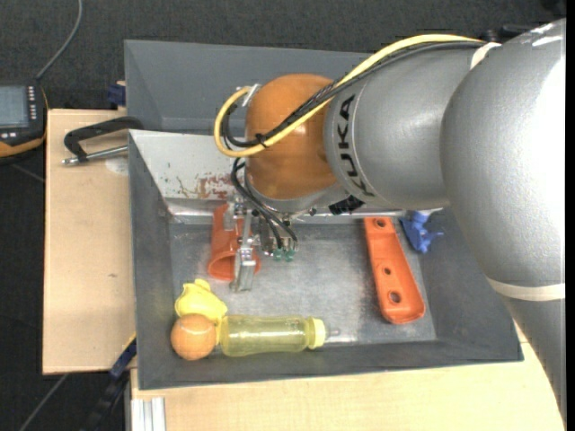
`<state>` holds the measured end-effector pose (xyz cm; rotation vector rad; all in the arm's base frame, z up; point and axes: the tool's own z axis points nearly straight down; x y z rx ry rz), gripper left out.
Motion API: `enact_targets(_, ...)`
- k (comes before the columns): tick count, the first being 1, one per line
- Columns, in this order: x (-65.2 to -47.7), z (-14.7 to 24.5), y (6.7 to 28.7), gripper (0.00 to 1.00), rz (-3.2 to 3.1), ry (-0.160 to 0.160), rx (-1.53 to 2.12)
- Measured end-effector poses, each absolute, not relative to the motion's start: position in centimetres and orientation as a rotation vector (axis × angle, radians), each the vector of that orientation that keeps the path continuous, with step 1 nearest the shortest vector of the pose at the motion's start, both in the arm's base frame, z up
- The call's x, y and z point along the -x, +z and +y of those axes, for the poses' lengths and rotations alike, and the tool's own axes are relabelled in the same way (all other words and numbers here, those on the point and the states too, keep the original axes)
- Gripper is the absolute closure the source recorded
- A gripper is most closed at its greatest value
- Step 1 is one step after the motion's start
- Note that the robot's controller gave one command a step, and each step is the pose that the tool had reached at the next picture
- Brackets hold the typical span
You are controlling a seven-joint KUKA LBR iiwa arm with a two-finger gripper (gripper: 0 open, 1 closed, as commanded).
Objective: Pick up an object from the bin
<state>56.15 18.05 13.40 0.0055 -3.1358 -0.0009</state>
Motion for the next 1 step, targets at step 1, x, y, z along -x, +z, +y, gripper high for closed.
enact_targets(1, -56.32, 17.98, 13.9, 0.0, -3.143, -0.003, -0.002)
